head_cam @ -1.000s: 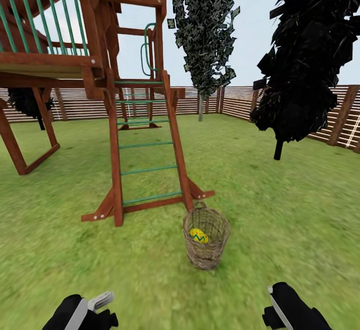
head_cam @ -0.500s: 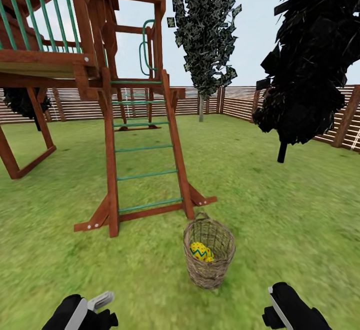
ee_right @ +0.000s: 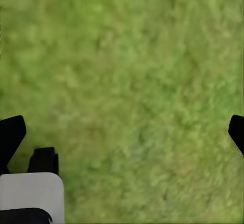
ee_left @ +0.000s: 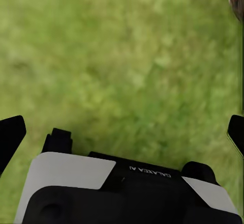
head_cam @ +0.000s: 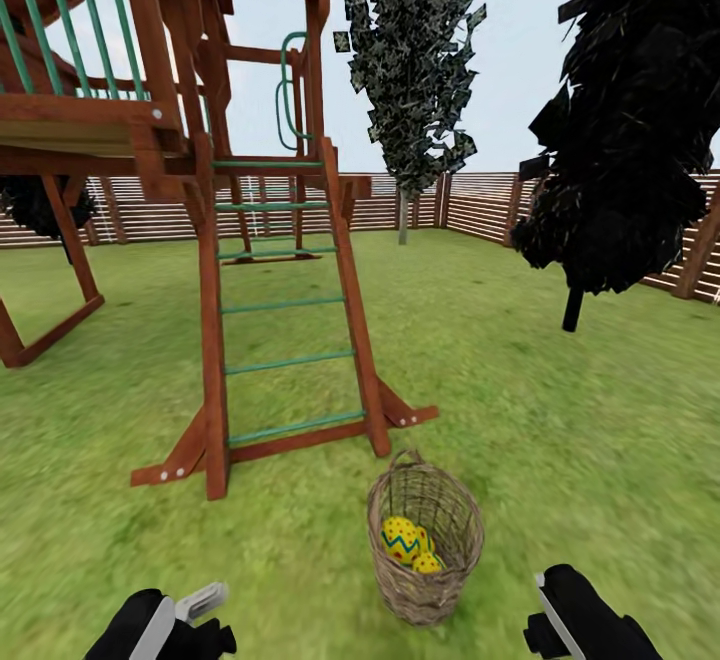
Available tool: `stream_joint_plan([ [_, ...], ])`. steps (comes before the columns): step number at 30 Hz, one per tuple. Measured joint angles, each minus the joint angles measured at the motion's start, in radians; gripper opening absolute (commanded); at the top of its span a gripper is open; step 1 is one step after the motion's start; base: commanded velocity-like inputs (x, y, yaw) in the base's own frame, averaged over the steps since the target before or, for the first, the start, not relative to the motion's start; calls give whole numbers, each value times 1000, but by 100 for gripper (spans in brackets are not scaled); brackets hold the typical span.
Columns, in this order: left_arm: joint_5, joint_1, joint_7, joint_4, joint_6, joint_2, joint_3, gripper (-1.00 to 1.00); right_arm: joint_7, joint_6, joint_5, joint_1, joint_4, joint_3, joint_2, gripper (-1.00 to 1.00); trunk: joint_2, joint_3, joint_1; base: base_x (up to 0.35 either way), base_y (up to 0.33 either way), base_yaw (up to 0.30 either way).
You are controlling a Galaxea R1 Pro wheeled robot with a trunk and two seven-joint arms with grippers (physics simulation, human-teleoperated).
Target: Take the three Easter eggs out of the wicker basket on the lawn in the garden, then place them on the lawn next to a single tree (choose any tree) so that all three eggs are next to the same tree and none are left in the basket.
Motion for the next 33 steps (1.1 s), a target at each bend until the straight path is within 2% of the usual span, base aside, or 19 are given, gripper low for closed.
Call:
stream_joint_plan([
  [17,-1,0,0,0,0,0,1,100,0,-2,-1,0,1,0,0,100,0,0,0,350,2,0],
  [28,0,0,0,-2,-1,0,3,100,0,-2,-1,0,1,0,0,100,0,0,0,233,224,0],
  [33,0,0,0,-1,-1,-1,2,100,0,-2,-1,0,1,0,0,100,0,0,0,176,72,0],
])
